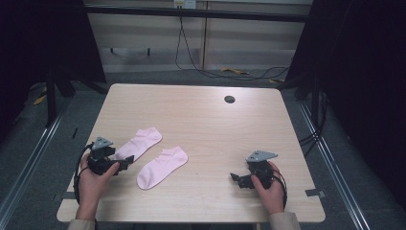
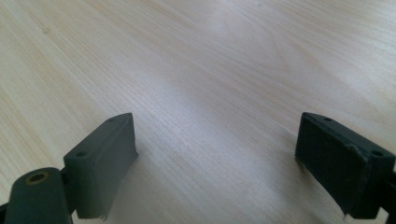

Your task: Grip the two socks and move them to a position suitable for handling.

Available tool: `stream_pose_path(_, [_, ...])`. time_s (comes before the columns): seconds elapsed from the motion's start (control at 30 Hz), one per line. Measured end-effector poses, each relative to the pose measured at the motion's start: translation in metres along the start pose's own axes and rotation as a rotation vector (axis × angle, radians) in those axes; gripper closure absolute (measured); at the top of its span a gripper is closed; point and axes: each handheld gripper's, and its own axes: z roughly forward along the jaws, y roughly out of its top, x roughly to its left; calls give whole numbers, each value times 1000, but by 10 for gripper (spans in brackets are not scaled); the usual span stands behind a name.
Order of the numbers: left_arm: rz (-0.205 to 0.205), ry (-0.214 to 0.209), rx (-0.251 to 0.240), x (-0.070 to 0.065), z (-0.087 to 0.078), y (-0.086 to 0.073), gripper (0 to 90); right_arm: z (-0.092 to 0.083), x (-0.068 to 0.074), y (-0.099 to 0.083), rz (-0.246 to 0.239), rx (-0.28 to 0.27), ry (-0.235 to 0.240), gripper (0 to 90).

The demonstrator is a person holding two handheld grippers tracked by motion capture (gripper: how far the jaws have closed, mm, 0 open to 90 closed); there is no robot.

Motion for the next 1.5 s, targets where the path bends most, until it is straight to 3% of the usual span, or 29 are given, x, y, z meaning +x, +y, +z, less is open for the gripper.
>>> stream_pose_path(0.1, [-32, 18, -17, 7, 4, 3, 151, 0, 0, 0, 1, 1, 0, 120])
stream_pose_path(0.3, [-24, 54, -12, 13, 13, 3, 177, 0, 0, 0, -1, -1, 1, 120])
stream_pose_path(0.37, [-26, 42, -21, 11, 16, 5, 236, 0, 0, 0, -4, -1, -1, 120])
stream_pose_path(0.5, [7, 7, -22, 5, 24, 9, 306, 0, 0, 0, -4, -3, -1, 120])
stream_pose_path(0.63, [15, 15, -1, 7, 30, 9, 373, 0, 0, 0, -5, -3, -1, 120])
stream_pose_path(0.73, [4, -18, -12, 6, 33, 11, 373, 0, 0, 0, -3, -2, -1, 120])
stream_pose_path(0.87, [43, -24, 23, 2, 40, 9, 373, 0, 0, 0, -4, -3, -1, 120])
stream_pose_path(0.93, [49, 3, 20, 1, 41, 8, 376, 1, 0, 0, -4, -3, -2, 120])
stream_pose_path(1.0, [116, 51, 45, -2, 41, 8, 429, 0, 0, 0, -5, -3, -2, 120])
stream_pose_path(1.2, [90, 60, 58, -6, 40, 10, 474, 1, 0, 0, -5, -4, -1, 120])
stream_pose_path(1.37, [103, 54, 102, -13, 39, 14, 650, 0, 0, 0, -3, -2, -1, 120])
stream_pose_path(1.5, [90, 39, 113, -18, 40, 16, 783, 0, 0, 0, -3, -3, -1, 120])
